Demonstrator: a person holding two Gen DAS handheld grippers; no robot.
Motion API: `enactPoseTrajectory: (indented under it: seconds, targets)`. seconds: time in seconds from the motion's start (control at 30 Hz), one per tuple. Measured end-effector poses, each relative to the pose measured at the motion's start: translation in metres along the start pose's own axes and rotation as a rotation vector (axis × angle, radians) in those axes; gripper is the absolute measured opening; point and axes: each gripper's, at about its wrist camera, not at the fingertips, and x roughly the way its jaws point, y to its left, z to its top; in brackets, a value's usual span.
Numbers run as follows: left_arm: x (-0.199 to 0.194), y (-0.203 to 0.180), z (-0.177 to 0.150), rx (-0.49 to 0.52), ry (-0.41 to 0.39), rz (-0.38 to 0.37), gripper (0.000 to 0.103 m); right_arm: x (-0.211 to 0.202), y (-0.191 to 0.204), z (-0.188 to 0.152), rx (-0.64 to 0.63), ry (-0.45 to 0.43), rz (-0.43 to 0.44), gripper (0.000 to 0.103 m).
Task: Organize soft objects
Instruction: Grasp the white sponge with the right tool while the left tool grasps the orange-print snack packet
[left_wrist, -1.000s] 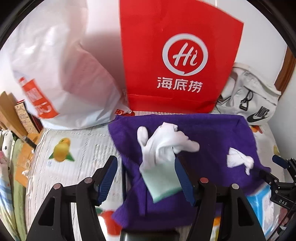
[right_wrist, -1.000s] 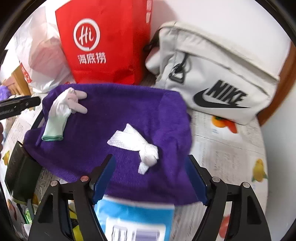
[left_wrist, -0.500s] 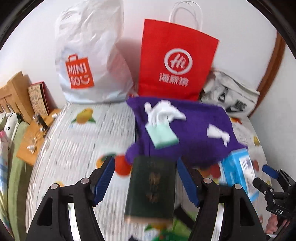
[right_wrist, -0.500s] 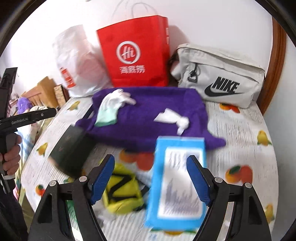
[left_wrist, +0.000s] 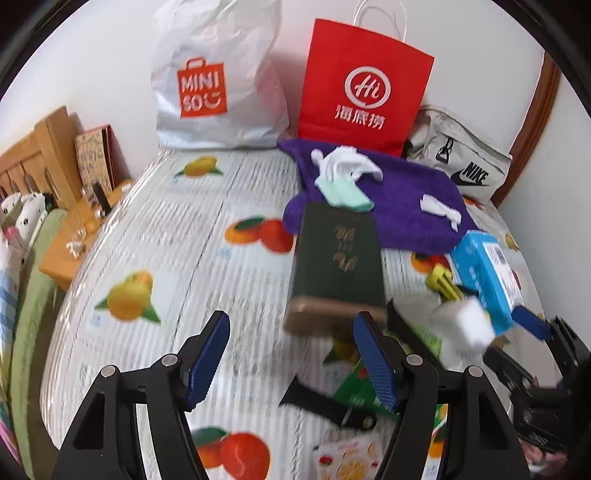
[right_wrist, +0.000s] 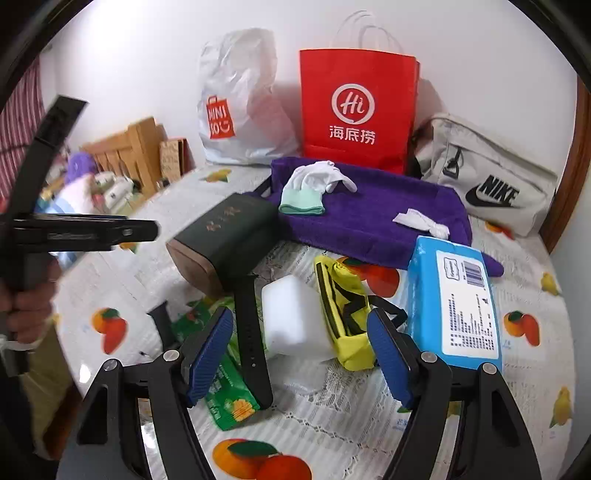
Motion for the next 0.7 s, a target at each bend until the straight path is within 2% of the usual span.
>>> enactPoseTrajectory:
  seconds: [0.07,0.13,0.17,0.2,0.23,0.33,0.47,0.63,0.7]
  targets:
    - [-0.001,0.008,-0.009,-0.012,0.002,-0.003,0.068,0.012,0.009,-0.002,-0.032,0.022,-0.058,0.072]
    - [-0.002,0.015,-0.017,-0.025,0.006,-0.01,0.068,0.024,0.015,-0.005,-0.066,0.043,-0.104,0.064]
    - [-0.003,0.019,-0.022,-0.026,0.008,-0.019,0.068,0.03,0.018,-0.005,-0.08,0.058,-0.127,0.057]
    - [-0.004,0.02,-0.025,-0.026,0.007,-0.023,0.068,0.034,0.018,-0.007,-0.086,0.068,-0.141,0.042]
    - [-0.004,0.022,-0.028,-0.026,0.005,-0.028,0.068,0.04,0.019,-0.007,-0.096,0.086,-0.149,0.035]
    - [-0.002,0.027,-0.039,-0.032,0.021,-0.036,0.068,0.035,0.022,-0.006,-0.092,0.067,-0.153,0.033]
    - [0.003,0.028,-0.054,-0.02,0.055,-0.047,0.068,0.01,0.022,-0.001,-0.01,0.004,-0.062,0.033]
    - [0.003,0.012,-0.074,0.024,0.086,-0.074,0.068,-0.019,0.018,-0.006,0.052,-0.045,-0.015,0.033]
    - [0.003,0.004,-0.084,0.043,0.102,-0.079,0.068,-0.026,0.015,-0.01,0.064,-0.053,-0.022,0.033]
